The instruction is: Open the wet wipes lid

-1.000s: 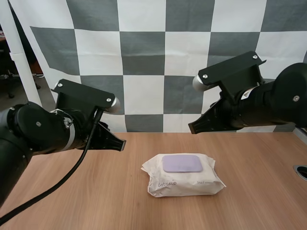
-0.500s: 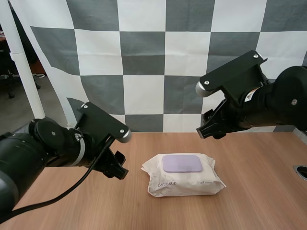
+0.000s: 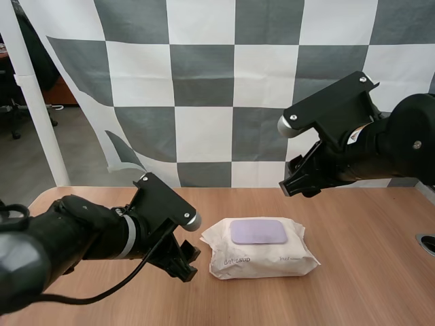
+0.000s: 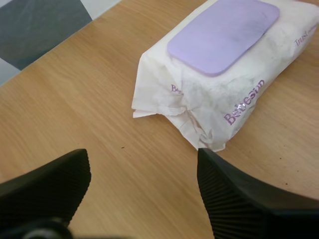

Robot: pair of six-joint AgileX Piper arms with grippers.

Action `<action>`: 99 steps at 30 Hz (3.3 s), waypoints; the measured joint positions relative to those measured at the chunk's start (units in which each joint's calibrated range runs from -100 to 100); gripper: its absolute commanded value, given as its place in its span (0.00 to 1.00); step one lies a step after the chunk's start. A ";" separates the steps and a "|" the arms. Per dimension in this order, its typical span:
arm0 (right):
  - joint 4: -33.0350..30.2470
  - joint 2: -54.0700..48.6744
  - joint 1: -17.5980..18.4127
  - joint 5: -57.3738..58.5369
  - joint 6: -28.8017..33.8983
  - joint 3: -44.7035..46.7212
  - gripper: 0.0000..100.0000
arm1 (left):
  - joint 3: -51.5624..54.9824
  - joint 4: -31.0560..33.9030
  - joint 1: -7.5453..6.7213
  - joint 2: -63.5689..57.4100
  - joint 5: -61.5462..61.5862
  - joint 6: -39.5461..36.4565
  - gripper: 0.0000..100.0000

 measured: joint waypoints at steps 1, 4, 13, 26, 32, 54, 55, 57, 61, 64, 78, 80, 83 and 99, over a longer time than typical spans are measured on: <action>-0.13 0.00 0.00 0.16 0.00 0.00 1.00 | 0.00 -1.78 0.00 1.94 0.00 1.56 1.00; -0.35 0.00 0.00 0.88 0.00 0.00 1.00 | 0.00 -6.99 0.00 7.66 1.19 5.87 1.00; -0.35 0.00 0.00 2.42 0.00 0.00 1.00 | -1.49 -14.57 0.00 19.90 10.60 19.59 1.00; 0.04 0.00 0.00 2.78 0.00 0.00 1.00 | -3.95 -18.10 -0.21 24.87 18.27 26.77 1.00; 0.04 0.00 0.00 3.30 0.00 0.00 1.00 | -4.22 -19.28 -1.04 26.85 17.66 26.77 1.00; 0.04 0.00 0.00 4.63 0.00 0.00 1.00 | -10.10 -23.33 -7.72 43.18 4.67 26.86 1.00; 0.04 0.00 0.00 4.63 0.00 0.00 1.00 | -10.44 -23.47 -7.72 44.10 5.68 26.86 1.00; 0.04 0.00 0.00 5.45 0.00 0.00 1.00 | -10.56 -23.68 -7.72 45.19 7.41 26.86 1.00; 0.04 0.00 0.00 6.59 0.00 0.00 1.00 | -10.87 -23.68 -7.72 45.49 8.05 26.86 0.67; 0.04 0.00 0.00 8.38 0.00 0.00 1.00 | -10.87 -23.68 -7.72 45.49 8.44 26.86 0.05; 11.59 0.47 0.00 19.80 -12.26 4.54 1.00 | -10.87 -23.26 -7.72 45.49 8.82 26.86 0.00; 12.90 1.35 0.00 19.80 -14.72 6.17 1.00 | -10.87 -23.26 -7.72 45.49 8.82 26.86 0.00; 11.42 4.45 0.00 19.34 -23.41 13.17 1.00 | -10.87 -23.26 -7.72 45.49 8.82 26.86 0.00; 13.28 13.82 0.00 0.71 -47.37 15.30 1.00 | -10.87 -23.03 -7.72 45.49 10.41 26.86 0.00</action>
